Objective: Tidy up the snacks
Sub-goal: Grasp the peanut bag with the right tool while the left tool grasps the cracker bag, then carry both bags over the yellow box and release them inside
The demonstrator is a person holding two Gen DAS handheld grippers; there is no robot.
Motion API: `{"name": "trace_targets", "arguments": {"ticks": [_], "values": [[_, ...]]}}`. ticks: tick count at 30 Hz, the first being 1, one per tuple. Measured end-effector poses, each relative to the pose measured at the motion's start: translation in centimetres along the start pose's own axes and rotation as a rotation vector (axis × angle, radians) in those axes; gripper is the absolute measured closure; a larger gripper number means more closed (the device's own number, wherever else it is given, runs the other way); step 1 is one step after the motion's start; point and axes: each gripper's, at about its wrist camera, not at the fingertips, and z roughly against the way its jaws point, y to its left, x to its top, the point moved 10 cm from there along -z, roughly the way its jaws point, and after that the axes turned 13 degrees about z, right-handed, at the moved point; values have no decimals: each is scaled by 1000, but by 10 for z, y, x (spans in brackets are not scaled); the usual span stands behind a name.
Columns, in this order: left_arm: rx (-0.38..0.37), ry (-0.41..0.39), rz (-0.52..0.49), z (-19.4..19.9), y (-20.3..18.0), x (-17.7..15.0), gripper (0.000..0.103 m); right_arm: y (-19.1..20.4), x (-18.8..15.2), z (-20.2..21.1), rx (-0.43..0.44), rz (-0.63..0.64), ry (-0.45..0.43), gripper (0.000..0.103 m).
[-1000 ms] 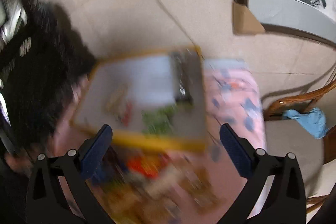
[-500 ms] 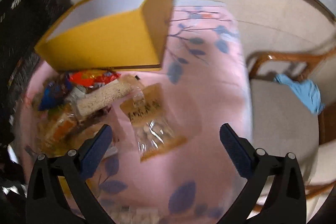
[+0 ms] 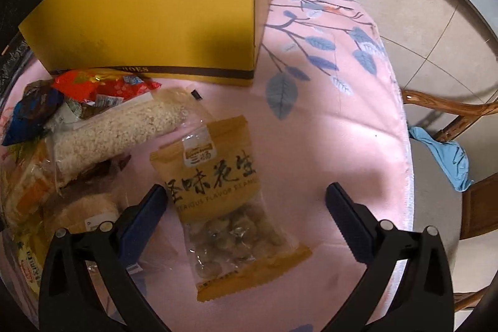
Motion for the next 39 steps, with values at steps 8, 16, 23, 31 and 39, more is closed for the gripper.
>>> {"name": "trace_targets", "arguments": {"ticks": [8,16,23,31,39], "values": [[-20,52,153,-19,15,-16,31,3,-8,5,-12,-39,13,10],[-16,60,105,3,23,-18,52,12,-30,44,0,-133,-16,64],[-13,12,100,45,35,-14,52,6,-32,90,35,-218,-93,64],[-48,-95,118,98,22,20,52,-11,-5,162,-36,-260,-267,63],[-50,-253,87,119,11,127,52,-19,72,202,16,-260,-415,63]]}}
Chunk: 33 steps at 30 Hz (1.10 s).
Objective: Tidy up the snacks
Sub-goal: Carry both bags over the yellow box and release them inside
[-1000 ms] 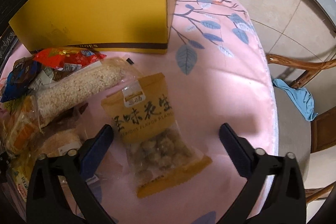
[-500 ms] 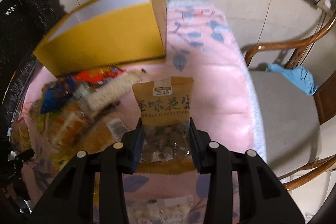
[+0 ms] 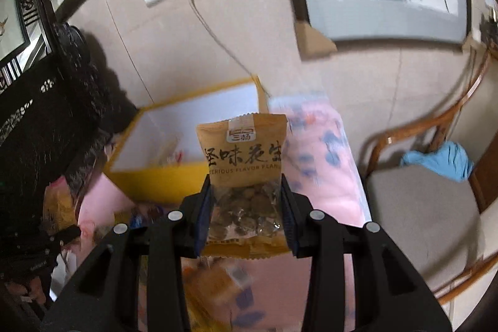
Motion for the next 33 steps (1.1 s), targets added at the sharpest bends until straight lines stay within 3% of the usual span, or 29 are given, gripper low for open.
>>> {"name": "trace_targets", "arguments": {"ticks": [2,10,14,24,29,30,32,33], "values": [[33,-65,-2,-5,0,35,52,6,21,-8,7,18,-17,63],[117,-155,-4,-48,2,133,52,12,104,-49,3,53,-72,63],[92,-156,42,-73,2,162,52,17,121,-79,-4,80,-49,63],[107,-119,39,-109,16,169,52,31,128,-136,36,109,-3,63],[108,-140,63,-112,21,175,48,37,123,-148,45,129,26,62],[115,-160,80,-110,23,178,28,38,122,-151,61,128,35,59],[198,-251,91,-96,34,184,2,37,123,-152,64,138,33,1],[224,-291,82,-87,38,185,2,32,122,-149,34,132,32,1]]}}
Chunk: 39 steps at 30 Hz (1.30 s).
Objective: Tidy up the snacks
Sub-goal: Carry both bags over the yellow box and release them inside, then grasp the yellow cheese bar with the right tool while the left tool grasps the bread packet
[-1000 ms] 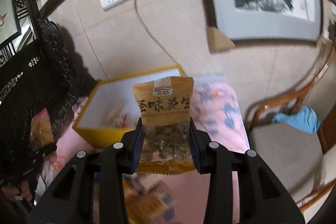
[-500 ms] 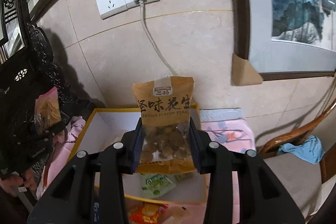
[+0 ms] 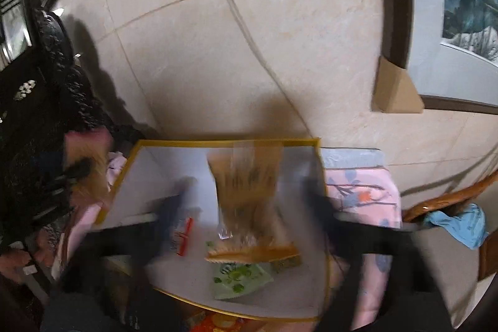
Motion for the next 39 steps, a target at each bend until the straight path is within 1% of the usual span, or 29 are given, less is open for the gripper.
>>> {"name": "trace_targets", "arguments": {"ticks": [1,2,3,5,7,9,11,12,13,15,16,18,19,20,21,23,24,25,26,27,28,29,30,31,33,35,36,37,39], "values": [[8,-29,-28,8,5,1,2,-4,-1,6,-20,-4,-15,1],[16,-25,-57,15,10,-2,2,-5,-1,9,-17,-1,-21,1],[28,-13,-69,19,16,-6,2,-5,-6,16,-4,7,-17,1],[86,24,-78,31,41,-22,2,-7,-16,23,-3,3,2,1],[118,61,-67,41,64,-41,2,-5,-37,29,30,-2,41,1],[168,123,-40,54,96,-74,2,2,-65,32,53,10,99,1],[206,193,-16,59,119,-106,2,11,-87,34,66,33,130,1],[216,242,-14,61,132,-129,2,17,-103,33,76,40,152,1],[232,268,-25,61,141,-145,2,21,-115,33,86,35,170,1],[307,296,-58,56,160,-172,2,29,-137,32,114,2,203,1],[293,312,-70,52,163,-184,2,36,-145,31,141,-21,219,1],[235,378,-55,46,160,-203,2,64,-159,35,243,-61,233,1],[204,407,-45,43,156,-212,2,84,-162,38,299,-57,229,1],[180,416,-41,41,154,-218,2,103,-164,40,347,-40,226,1],[171,418,-54,37,152,-225,2,136,-167,42,407,12,230,1],[179,429,-83,26,151,-234,2,191,-171,37,438,131,224,1],[187,453,-96,18,152,-243,2,206,-171,34,437,157,216,1],[175,474,-88,13,151,-249,2,226,-171,32,445,173,214,1],[166,488,-76,10,151,-253,2,236,-170,31,459,172,214,1],[153,503,-45,7,152,-256,5,249,-168,30,476,165,214,1],[153,532,-21,5,156,-261,15,256,-168,29,477,165,213,1],[112,554,29,7,158,-263,30,257,-166,27,473,169,214,1],[97,561,71,10,161,-263,46,260,-166,23,467,181,218,1],[111,571,106,12,167,-265,46,262,-165,20,464,188,223,1],[163,559,135,16,180,-269,50,269,-166,10,477,184,230,1],[222,571,175,28,191,-274,53,276,-170,-5,476,173,263,1],[230,578,184,33,192,-277,54,282,-173,-11,494,165,283,1],[239,585,182,40,193,-282,54,290,-176,-16,514,161,298,1],[261,591,133,55,189,-291,54,300,-185,-27,499,168,339,1]]}}
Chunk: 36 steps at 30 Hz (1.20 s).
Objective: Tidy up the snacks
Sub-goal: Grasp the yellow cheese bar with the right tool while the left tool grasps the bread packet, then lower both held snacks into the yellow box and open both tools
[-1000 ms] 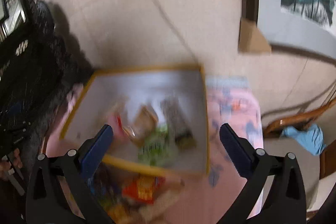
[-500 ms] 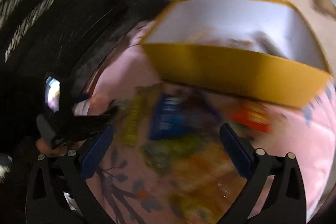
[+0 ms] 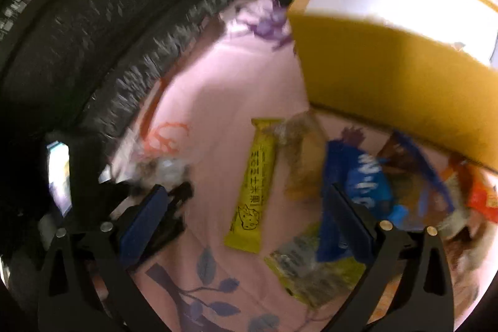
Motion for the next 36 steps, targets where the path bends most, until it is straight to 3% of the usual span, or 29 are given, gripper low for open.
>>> {"name": "trace_targets", "arguments": {"ticks": [1,6,10,14,20,21,23,26,28,29,30,31,33,36], "values": [[4,-3,-21,3,-1,-7,54,2,0,-5,-13,0,4,1],[-80,78,125,18,11,-50,54,13,0,-22,-27,6,59,2],[-71,29,66,36,5,-84,54,18,-1,-37,-85,63,89,1],[-107,56,114,43,9,-96,54,26,3,-52,-164,169,123,1],[-126,48,104,46,12,-104,54,55,-9,-41,-163,206,137,1],[-124,46,102,51,14,-110,54,46,-15,-54,-202,183,188,1],[-126,45,110,52,15,-112,54,37,-21,-74,-161,92,235,1],[-126,41,106,54,14,-112,54,31,-7,-80,-237,102,163,1],[-122,38,102,55,15,-113,54,24,-3,-82,-277,56,127,12],[-122,37,102,56,16,-114,54,22,-3,-79,-331,66,133,36],[-120,37,103,57,15,-117,54,21,-2,-75,-344,73,125,49],[-120,36,105,57,15,-117,54,21,-3,-70,-311,59,116,85],[-119,31,111,57,14,-116,54,18,-8,-66,-237,0,135,83],[-115,20,109,52,4,-115,54,10,-12,-52,-249,3,114,83]]}}
